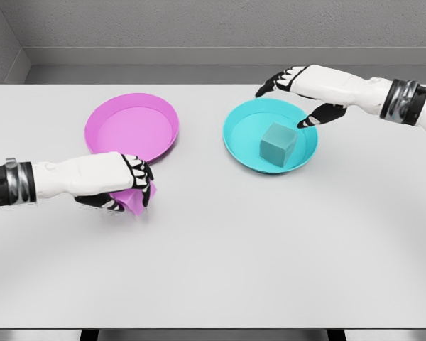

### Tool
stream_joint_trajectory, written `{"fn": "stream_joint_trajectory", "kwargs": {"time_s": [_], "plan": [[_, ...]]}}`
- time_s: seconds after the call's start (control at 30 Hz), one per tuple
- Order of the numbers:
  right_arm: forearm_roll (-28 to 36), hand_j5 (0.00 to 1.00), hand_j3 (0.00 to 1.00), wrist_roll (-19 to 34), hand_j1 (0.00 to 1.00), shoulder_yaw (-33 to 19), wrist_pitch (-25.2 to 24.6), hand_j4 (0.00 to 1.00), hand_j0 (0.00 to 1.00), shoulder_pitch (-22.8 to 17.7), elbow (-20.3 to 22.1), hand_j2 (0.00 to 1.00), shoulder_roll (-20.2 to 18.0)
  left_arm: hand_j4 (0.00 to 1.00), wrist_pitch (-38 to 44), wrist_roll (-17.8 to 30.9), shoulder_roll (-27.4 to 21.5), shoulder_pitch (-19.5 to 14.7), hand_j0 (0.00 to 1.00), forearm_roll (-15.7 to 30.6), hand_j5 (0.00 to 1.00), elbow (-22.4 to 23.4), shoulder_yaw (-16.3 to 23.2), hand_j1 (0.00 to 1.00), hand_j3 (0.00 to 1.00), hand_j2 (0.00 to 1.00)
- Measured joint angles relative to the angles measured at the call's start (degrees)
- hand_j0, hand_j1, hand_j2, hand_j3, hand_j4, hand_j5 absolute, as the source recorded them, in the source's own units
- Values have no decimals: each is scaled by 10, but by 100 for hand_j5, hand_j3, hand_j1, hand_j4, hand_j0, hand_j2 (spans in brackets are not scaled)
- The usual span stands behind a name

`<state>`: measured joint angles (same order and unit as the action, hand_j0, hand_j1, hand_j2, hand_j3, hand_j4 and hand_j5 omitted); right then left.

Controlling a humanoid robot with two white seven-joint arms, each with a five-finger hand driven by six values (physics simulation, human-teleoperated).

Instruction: Place the blocks in the corresponding plates according to their colors

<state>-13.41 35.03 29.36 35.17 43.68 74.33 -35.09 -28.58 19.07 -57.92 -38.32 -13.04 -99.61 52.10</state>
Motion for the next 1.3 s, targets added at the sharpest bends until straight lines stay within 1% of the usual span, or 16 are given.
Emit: {"fn": "stream_joint_trajectory", "kwargs": {"time_s": [0.07,0.2,0.27,0.4,0.43,0.5,0.63,0.7,0.77,0.8,0.83,0.9,0.93,1.13,1.23,1.3], "plan": [[0,100,100,0,100,-15,0,100,100,-2,-16,100,1,41,-1,0,1,-19,41,-1,41,16,-1,41,41,41],[0,100,100,0,100,-68,0,100,100,-14,-50,100,-4,41,0,-1,15,-54,41,-2,41,58,-2,41,41,41],[0,100,100,0,100,-82,0,100,100,-35,-58,100,-12,41,1,-1,28,-69,41,-1,41,81,-2,41,41,41],[-7,100,100,0,100,-92,0,100,100,-46,-88,100,-24,42,1,0,56,-76,42,-2,42,121,-18,42,42,42],[-8,100,100,0,100,-93,0,100,100,-51,-92,100,-27,42,1,0,65,-86,42,-2,42,135,-22,42,42,42],[-8,100,100,0,100,-95,0,100,100,-53,-96,100,-31,42,1,1,86,-88,42,-3,42,164,-32,42,42,42],[-9,100,100,0,100,-96,0,100,100,-54,-99,100,-39,43,2,1,131,-108,43,-5,43,232,-47,43,43,43],[-9,100,100,0,100,-96,0,100,100,-54,-98,100,-42,47,2,1,153,-109,47,-6,47,263,-49,47,47,47],[-9,100,100,0,100,-96,0,100,100,-54,-98,100,-45,60,3,1,177,-109,60,-20,60,295,-50,60,60,60],[-9,100,100,0,100,-96,0,100,100,-54,-98,100,-46,71,4,1,190,-109,71,-26,71,312,-50,71,71,71],[-9,100,100,0,100,-96,0,100,100,-54,-97,100,-47,76,4,1,200,-109,76,-31,76,327,-51,76,76,76],[-9,100,100,0,100,-96,0,100,100,-57,-97,100,-48,95,5,1,213,-109,95,-35,95,346,-52,95,95,95],[-9,100,100,0,100,-96,0,100,100,-57,-97,100,-49,100,5,1,217,-109,100,-36,100,356,-52,100,100,100],[-9,100,100,0,100,-95,0,100,100,-57,-96,100,-50,100,0,-1,219,-114,100,-31,100,376,-64,100,100,100],[-9,100,100,0,100,-95,0,100,100,-57,-96,100,-50,100,-29,-3,187,-106,100,-23,100,376,-74,100,100,100],[-9,100,100,0,100,-95,0,100,100,-58,-95,100,-50,100,-47,-4,152,-84,100,0,100,379,-81,100,100,100]]}}
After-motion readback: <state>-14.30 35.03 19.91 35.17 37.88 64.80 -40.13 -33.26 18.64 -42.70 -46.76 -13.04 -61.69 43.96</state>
